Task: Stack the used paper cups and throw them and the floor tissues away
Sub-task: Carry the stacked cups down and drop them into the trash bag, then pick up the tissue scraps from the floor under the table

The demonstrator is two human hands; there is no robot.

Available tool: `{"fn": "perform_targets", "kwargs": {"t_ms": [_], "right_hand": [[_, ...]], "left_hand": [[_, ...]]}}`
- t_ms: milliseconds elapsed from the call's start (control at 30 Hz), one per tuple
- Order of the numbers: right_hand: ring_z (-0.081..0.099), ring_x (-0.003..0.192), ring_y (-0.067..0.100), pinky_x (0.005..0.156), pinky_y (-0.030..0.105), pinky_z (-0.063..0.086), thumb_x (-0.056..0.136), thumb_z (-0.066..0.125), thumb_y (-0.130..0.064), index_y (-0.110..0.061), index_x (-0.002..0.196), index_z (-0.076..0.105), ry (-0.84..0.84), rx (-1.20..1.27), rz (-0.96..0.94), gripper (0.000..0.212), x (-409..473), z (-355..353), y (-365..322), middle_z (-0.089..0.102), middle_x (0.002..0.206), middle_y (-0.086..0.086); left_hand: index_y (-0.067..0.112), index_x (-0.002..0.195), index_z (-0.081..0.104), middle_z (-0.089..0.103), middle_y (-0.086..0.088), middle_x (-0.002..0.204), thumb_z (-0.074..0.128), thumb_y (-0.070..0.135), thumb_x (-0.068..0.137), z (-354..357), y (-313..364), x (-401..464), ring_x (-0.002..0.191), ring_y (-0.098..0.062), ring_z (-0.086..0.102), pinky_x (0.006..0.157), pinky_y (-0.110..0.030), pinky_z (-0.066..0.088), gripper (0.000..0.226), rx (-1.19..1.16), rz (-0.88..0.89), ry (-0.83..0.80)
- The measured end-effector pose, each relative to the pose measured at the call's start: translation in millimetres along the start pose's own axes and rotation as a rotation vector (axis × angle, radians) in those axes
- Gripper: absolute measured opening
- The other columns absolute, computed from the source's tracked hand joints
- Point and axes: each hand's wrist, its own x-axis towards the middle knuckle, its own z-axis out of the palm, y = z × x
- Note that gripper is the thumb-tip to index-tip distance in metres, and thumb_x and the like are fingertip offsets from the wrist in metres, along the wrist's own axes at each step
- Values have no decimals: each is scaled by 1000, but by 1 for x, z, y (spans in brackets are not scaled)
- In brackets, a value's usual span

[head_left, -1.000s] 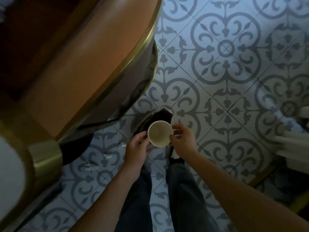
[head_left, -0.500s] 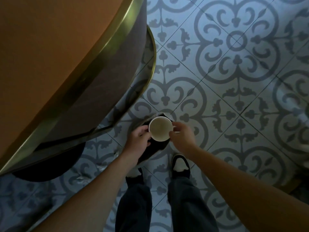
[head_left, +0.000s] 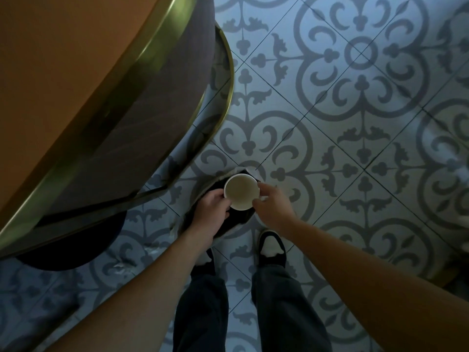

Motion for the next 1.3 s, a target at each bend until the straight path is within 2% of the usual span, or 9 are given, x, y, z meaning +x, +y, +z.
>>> {"fn": "perform_targets", "kwargs": {"t_ms": [133,233,367,567,700,900,1033,1167,1300], "right_hand": [[63,93,31,78,41,54,82,53,-7,-7,127,55,-40,-53,-8,44,-3,1,2,67,104,19],[57,75,12,63,19,47,86,53,-9,-13,140,44,-74,-32,36,55,-1,1,4,63,94,7],[56,63,7,54,19,45,87,50,-10,-18,142,42,-86,4,50,56,-3,3,3,61,73,-1],[60,79,10,58,11,39,89,52,-11,-18,121,60,-13,-37,36,34,-9,-3,6,66,99,-1],[64,83,16,67,22,51,89,49,-9,-16,110,64,-29,-92,10,27,-20,-11,8,68,101,8],[55,87,4,69,10,36,93,50,-11,-15,119,59,-167,-264,-18,27,-58,-19,21,58,101,-5],[52,70,-2,59,11,36,96,45,-16,-20,110,60,-218,-390,-44,21,-93,-19,20,57,90,-5],[59,82,11,73,18,41,94,46,-15,-18,111,61,-271,-464,-75,24,-124,-5,12,60,96,0],[49,82,-4,65,8,31,94,43,-17,-27,108,60,-357,-573,-168,24,-142,27,9,53,100,-10]], "left_hand": [[29,102,66,69,2,107,57,14,94,1,-7,-5,104,-13,64,85,-25,53,19,-58,-6,8],[21,122,64,67,3,117,57,16,95,3,-10,-5,110,-10,61,92,-27,50,29,-66,-3,-15],[26,115,63,65,10,105,55,16,95,5,-13,4,99,-2,60,80,-22,49,24,-53,1,-1],[36,86,64,64,9,91,55,14,94,-2,-18,2,92,-6,62,72,-20,49,25,-36,-7,28],[26,116,60,64,7,103,54,14,97,-12,-19,-12,97,-8,63,76,-23,52,23,15,8,65],[32,98,65,70,3,103,59,20,95,-44,-35,-62,96,-12,68,89,-33,55,13,150,84,81],[31,92,67,72,3,99,63,17,92,-75,-55,-107,96,-17,69,86,-35,57,14,40,43,148],[25,91,69,75,-1,93,62,9,92,-109,-84,-154,88,-20,72,73,-27,55,18,-110,5,259],[24,90,71,75,-2,94,63,8,91,-141,-126,-188,84,-18,73,68,-26,53,18,-165,3,319]]}}
